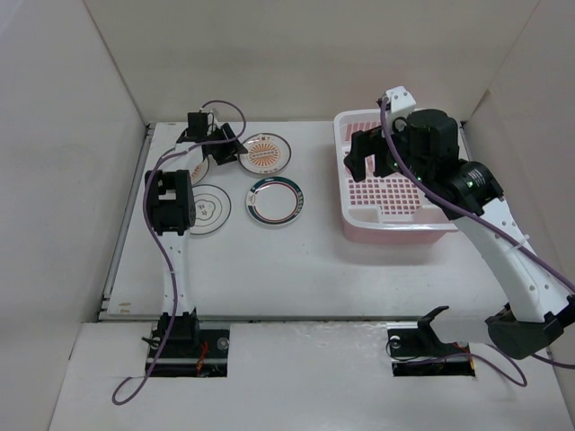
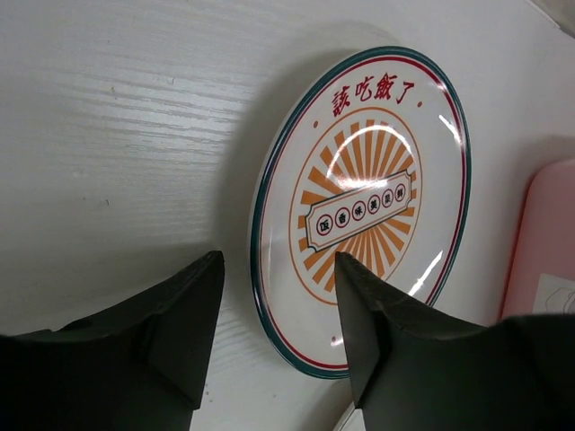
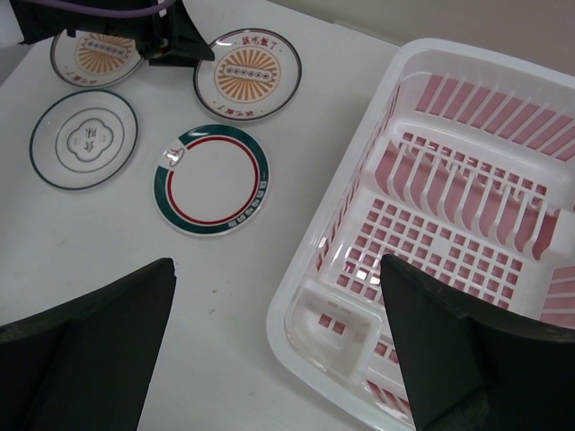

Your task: Load the plates into the dish rack

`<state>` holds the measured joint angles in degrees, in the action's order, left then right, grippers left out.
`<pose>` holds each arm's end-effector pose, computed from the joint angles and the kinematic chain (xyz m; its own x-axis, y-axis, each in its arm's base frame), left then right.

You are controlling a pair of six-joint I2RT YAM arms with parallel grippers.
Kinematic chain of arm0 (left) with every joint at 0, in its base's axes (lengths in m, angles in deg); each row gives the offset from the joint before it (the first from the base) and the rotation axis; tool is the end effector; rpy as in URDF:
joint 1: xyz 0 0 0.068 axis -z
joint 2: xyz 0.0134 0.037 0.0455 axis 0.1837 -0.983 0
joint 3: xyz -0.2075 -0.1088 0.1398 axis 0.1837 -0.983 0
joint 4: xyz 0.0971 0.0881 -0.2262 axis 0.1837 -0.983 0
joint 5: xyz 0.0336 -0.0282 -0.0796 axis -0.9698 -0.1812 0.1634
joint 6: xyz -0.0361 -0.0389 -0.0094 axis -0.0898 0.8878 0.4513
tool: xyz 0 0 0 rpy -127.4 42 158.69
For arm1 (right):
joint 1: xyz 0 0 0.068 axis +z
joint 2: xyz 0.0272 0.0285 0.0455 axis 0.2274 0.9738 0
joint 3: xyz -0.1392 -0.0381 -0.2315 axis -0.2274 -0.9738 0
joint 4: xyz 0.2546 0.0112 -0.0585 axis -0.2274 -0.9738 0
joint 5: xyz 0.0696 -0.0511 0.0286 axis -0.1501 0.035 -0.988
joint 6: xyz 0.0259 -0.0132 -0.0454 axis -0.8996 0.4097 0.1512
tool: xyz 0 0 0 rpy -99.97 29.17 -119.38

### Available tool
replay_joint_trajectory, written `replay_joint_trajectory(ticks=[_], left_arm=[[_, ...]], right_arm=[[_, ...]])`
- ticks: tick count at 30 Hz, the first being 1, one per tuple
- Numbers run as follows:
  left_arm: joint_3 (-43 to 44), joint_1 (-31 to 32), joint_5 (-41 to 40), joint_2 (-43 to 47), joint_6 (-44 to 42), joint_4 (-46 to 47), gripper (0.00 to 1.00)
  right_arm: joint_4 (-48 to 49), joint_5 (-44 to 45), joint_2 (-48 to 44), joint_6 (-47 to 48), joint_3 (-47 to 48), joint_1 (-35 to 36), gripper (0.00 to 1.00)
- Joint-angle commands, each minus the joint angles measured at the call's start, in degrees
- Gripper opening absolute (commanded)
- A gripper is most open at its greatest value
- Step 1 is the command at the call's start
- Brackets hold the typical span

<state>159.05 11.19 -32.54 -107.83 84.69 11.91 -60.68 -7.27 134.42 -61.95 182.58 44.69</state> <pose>0.5520 -0.0238 0.1673 -0.7128 -0.3653 -0.5987 0.1191 0.7783 -0.6165 0.2167 0.1301 0.4700 -0.3366 -0.1407 -0.9311 -0.4492 0.8930 0.0274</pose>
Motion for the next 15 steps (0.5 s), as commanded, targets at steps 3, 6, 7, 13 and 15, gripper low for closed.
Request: replay_joint_trajectory(ticks=[3,6,7,13,15], left_arm=[[-0.9,0.5,-0.2,-1.1,-0.2,-1.3,0.39],[-1.5,0.5,-1.4,-1.1,0.4,-1.9,0.32],[-1.5,0.5,-1.9,-1.1,0.4,-1.9,0.25],[-0.9,0.5,-6.0,-1.1,1.7,-4.3,0.0],[-0.9,0.5,-6.5,-0.5,2.9,-3.8,0.0]], right_arm=[[2.4,-1.2,-1.9,0.4,-0.2,0.4,1.0],[2.9,-1.2,-2.4,0.4,-0.2,0.4,1.0],[2.9,-1.2,-2.4,0.4,-0.2,0.4,1.0],[2.9,-1.2,-2.9,0.4,-1.2,0.4,1.0],[3.5,-1.2,-2.9,0.4,-1.8,0.4,1.0]])
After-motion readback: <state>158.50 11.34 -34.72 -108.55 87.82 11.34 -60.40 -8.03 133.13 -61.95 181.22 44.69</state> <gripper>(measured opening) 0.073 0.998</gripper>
